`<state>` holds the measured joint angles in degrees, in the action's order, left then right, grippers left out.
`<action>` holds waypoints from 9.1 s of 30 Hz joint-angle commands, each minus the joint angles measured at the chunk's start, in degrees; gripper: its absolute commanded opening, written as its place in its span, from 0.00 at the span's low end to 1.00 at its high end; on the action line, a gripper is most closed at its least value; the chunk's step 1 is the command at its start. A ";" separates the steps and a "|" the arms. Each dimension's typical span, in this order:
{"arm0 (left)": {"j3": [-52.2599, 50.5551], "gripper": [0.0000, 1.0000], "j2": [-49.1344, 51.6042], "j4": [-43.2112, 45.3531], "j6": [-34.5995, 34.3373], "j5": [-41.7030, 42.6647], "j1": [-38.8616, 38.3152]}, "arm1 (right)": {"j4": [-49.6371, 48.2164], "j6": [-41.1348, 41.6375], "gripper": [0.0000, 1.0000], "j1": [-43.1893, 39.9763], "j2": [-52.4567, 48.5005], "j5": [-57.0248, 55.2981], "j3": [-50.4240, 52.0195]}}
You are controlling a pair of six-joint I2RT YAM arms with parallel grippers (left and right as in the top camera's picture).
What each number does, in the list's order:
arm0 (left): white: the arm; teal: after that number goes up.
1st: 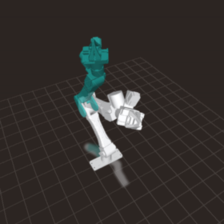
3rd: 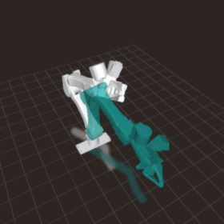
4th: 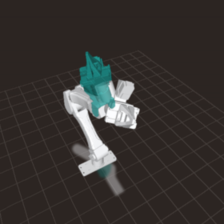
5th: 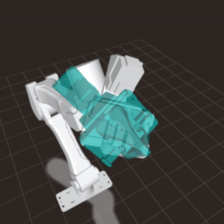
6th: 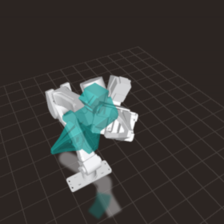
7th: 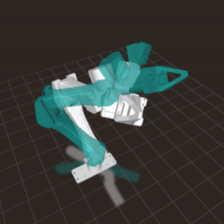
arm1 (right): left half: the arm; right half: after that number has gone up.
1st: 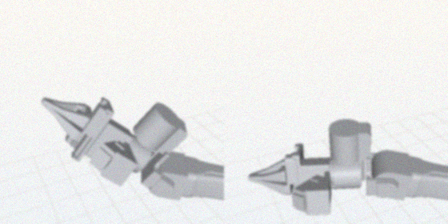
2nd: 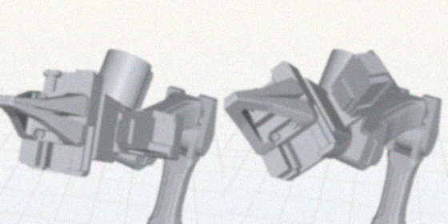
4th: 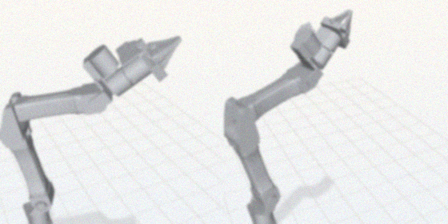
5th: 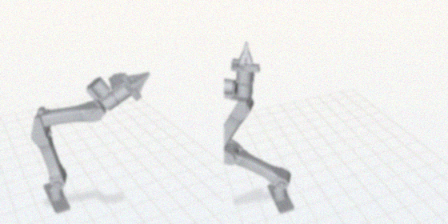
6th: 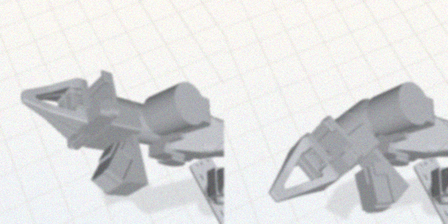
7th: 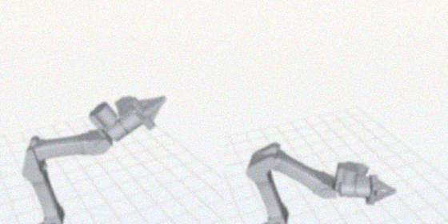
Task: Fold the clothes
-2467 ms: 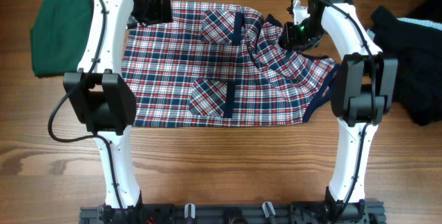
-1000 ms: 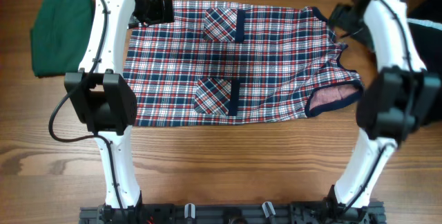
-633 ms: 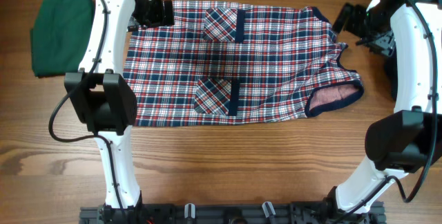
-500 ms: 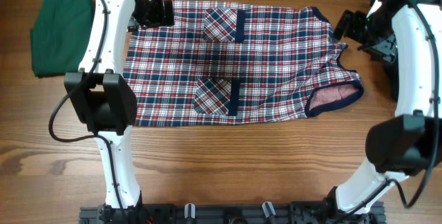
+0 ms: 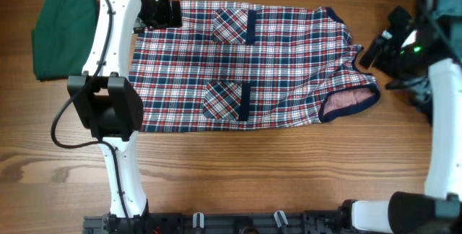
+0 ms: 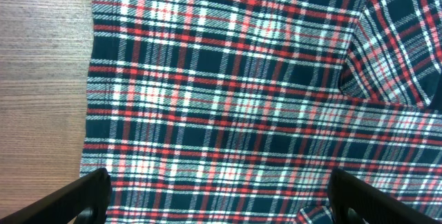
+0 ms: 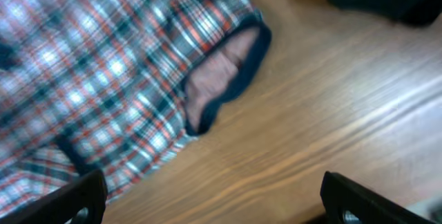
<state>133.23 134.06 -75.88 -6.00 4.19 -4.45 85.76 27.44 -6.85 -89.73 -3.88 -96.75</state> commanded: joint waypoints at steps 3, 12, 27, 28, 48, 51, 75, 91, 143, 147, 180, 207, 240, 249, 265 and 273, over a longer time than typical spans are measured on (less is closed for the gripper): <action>-0.15 1.00 1.33 0.55 1.29 -0.15 -0.22 | -13.53 6.25 0.99 -0.44 -1.11 -2.12 17.84; -0.15 1.00 1.40 0.61 1.29 -0.13 -0.22 | -34.12 0.61 0.25 -0.90 -1.14 -1.44 34.01; -0.15 0.75 2.12 1.14 1.27 -0.13 -0.22 | -59.32 -2.23 0.05 -0.90 -1.20 1.01 50.88; -0.15 0.58 2.58 0.96 1.27 -0.11 -0.22 | -60.30 -2.78 0.04 -0.90 -1.20 1.68 50.88; -0.15 0.04 10.36 -6.88 -0.42 2.25 -0.22 | -63.45 -3.43 0.04 -0.90 -1.75 2.23 50.88; -0.15 0.04 11.50 -7.04 -0.44 2.25 -0.22 | -63.65 -3.39 0.04 -0.90 -2.93 2.25 50.93; -0.15 0.04 15.26 -7.30 -0.39 2.21 -0.22 | -44.02 -3.34 0.04 -0.90 -4.63 0.11 51.12; -0.15 0.04 16.61 -6.49 -0.42 2.23 -0.22 | -37.62 -9.49 0.04 -0.87 4.33 15.76 32.83; -0.26 0.04 31.50 -3.04 -1.95 2.40 2.12 | -70.60 -13.77 0.04 -0.90 -20.72 9.44 30.60; -0.26 0.04 31.50 -3.08 -1.97 2.40 2.12 | -73.09 -13.62 0.04 -0.92 -23.28 8.28 30.60; -0.26 0.04 31.50 -2.36 -3.45 1.97 2.12 | -80.41 -15.17 0.09 -2.60 -30.16 10.25 23.34; -0.26 0.04 31.50 -1.40 -3.69 0.70 2.49 | -91.76 -16.35 0.16 -3.87 -38.75 0.02 23.19; 5.66 0.84 12.72 -0.26 -3.39 1.20 7.65 | -35.47 -16.48 1.00 -6.49 -21.40 28.11 -9.75; 5.66 0.80 10.16 -4.83 2.19 3.96 7.06 | -17.92 -17.25 0.97 -6.49 -19.87 28.39 -9.40; 5.64 0.90 -10.03 -12.72 -4.96 1.29 6.91 | -7.06 -18.16 0.92 -6.49 -8.63 20.48 -9.38; 4.26 0.92 -15.30 -20.63 -14.75 -6.71 6.91 | -4.81 -14.36 0.96 -6.51 5.51 9.81 -0.63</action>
<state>138.93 120.05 -96.49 -15.49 1.04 2.68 81.95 10.74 -13.54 -89.10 11.99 -103.90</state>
